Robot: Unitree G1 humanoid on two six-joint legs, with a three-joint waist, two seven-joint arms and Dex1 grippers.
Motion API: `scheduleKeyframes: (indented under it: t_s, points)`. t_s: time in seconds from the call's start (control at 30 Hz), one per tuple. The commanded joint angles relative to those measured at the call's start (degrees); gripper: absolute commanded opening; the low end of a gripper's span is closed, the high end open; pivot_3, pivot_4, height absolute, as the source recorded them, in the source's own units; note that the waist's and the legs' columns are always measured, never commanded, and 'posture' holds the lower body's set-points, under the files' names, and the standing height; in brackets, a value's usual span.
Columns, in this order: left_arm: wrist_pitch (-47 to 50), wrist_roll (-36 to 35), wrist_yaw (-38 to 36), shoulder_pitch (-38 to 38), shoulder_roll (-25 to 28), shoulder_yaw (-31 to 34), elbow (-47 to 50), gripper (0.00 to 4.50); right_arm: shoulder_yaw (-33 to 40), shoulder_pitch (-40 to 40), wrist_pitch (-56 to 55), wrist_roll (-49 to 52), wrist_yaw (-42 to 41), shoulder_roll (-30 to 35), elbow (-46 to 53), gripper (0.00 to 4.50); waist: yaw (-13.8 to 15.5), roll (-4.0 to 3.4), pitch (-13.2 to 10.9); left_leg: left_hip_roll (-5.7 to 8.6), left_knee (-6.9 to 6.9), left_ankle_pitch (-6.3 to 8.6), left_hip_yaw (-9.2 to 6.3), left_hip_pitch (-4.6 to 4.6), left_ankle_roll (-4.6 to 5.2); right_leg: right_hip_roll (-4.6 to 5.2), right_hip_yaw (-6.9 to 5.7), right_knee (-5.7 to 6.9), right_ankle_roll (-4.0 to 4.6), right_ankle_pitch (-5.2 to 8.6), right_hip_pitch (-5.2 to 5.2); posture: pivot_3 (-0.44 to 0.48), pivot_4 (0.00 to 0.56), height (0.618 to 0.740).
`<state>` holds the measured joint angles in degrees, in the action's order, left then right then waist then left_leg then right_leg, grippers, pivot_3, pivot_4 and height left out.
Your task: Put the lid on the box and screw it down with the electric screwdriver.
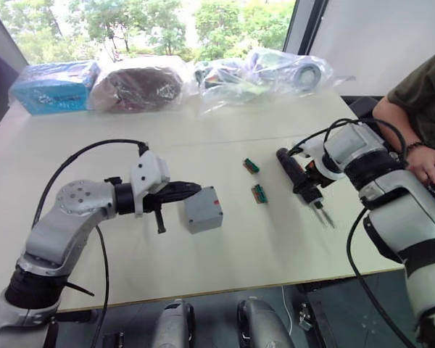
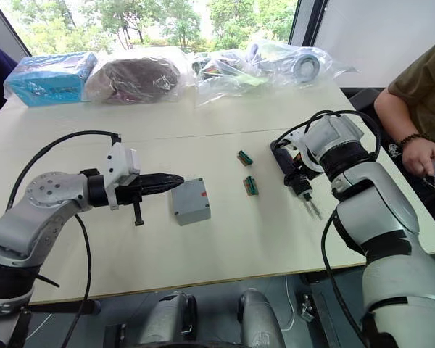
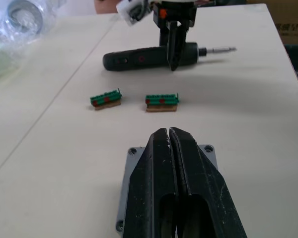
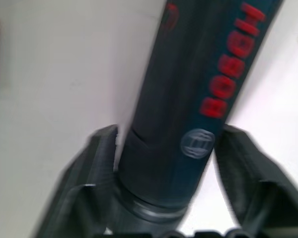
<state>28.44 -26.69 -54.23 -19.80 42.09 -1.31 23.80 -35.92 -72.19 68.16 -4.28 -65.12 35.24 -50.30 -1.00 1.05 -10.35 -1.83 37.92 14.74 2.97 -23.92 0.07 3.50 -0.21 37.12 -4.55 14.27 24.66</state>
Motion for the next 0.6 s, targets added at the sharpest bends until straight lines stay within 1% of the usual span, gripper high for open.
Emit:
scheduleKeyframes:
  t_s: [0.03, 0.17, 0.27, 0.33, 0.4, 0.43, 0.5, 0.53, 0.6]
  points:
    - [-0.84, 0.19, -0.90, 0.38, 1.69, 1.40, 0.92, 0.00, 4.73, -3.70, 0.62, -0.09, 2.32, 1.39, 1.96, 1.87, 0.05, -0.06, -0.04, 0.00, 0.00, 0.00, 0.00, 0.00, 0.00, 0.01, 0.00, 0.00, 0.00, 0.00, 0.00, 0.000, 0.150, 0.740]
    - [-1.94, 0.95, -1.95, -0.25, 2.25, 0.68, -1.76, 0.00, 9.95, -3.00, 1.91, 1.99, 3.54, 3.80, 14.15, 1.87, 0.13, -0.29, -0.18, 0.02, 0.00, 0.00, 0.00, -0.14, 0.00, 0.05, 0.02, 0.00, -0.01, -0.01, 0.15, 0.000, 0.150, 0.740]
    - [-2.20, 1.49, -2.78, -1.16, 2.02, -0.12, -3.69, 0.00, 19.82, 0.16, 0.69, 5.89, 7.60, 2.65, 26.07, 1.87, 0.03, -0.29, -0.19, 0.01, 0.01, 0.00, 0.00, -0.37, 0.00, 0.01, 0.02, 0.07, -0.02, -0.01, 0.39, 0.000, 0.150, 0.740]
    - [-2.53, 2.01, -4.09, -1.90, 2.10, -0.96, -5.56, 0.00, 30.71, 2.81, 0.27, 10.43, 12.33, -2.40, 35.01, 1.87, -0.01, -0.28, -0.18, 0.00, 0.01, -0.01, 0.00, -0.51, -0.01, -0.03, 0.02, 0.14, -0.02, -0.01, 0.56, 0.000, 0.150, 0.740]
    - [-2.94, 2.56, -5.30, -3.03, 2.06, -1.65, -7.76, 0.00, 37.93, 7.69, -7.39, 13.52, 17.41, -8.06, 44.54, 1.87, -0.12, -0.27, -0.17, -0.04, -0.02, -0.01, 0.01, -0.49, -0.01, -0.10, 0.02, 0.15, -0.01, -0.02, 0.57, 0.000, 0.150, 0.740]
    - [-3.01, 2.73, -5.72, -3.55, 1.92, -1.86, -8.64, 0.00, 39.73, 9.87, -10.75, 14.02, 19.77, -10.38, 47.93, 1.87, -0.10, -0.27, -0.17, -0.07, -0.01, -0.01, 0.00, -0.49, -0.01, -0.15, 0.02, 0.17, -0.01, -0.02, 0.57, 0.000, 0.150, 0.740]
    - [-3.49, 3.55, -6.71, -4.40, 2.05, -2.72, -10.38, 0.00, 43.59, 13.15, -13.65, 16.59, 23.86, -15.96, 52.58, 1.87, 0.12, -0.27, -0.17, -0.07, -0.02, -0.01, 0.00, -0.51, -0.02, -0.17, -0.02, 0.19, 0.00, -0.02, 0.56, 0.000, 0.150, 0.740]
    - [-3.85, 3.95, -7.22, -4.67, 2.17, -3.13, -11.06, 0.00, 44.60, 14.62, -14.98, 17.82, 25.29, -18.11, 54.39, 1.87, 0.21, -0.27, -0.17, -0.07, -0.01, -0.03, 0.01, -0.52, -0.04, -0.16, -0.03, 0.20, 0.00, -0.02, 0.56, 0.000, 0.150, 0.740]
    - [-3.33, 3.66, -7.85, -5.56, 1.46, -3.65, -12.24, 0.00, 45.59, 18.21, -21.19, 20.26, 27.17, -22.70, 58.24, 1.87, 0.52, -0.26, -0.17, -0.03, 0.02, -0.04, 0.02, -0.54, -0.07, -0.07, -0.04, 0.21, -0.01, -0.02, 0.54, 0.000, 0.150, 0.740]
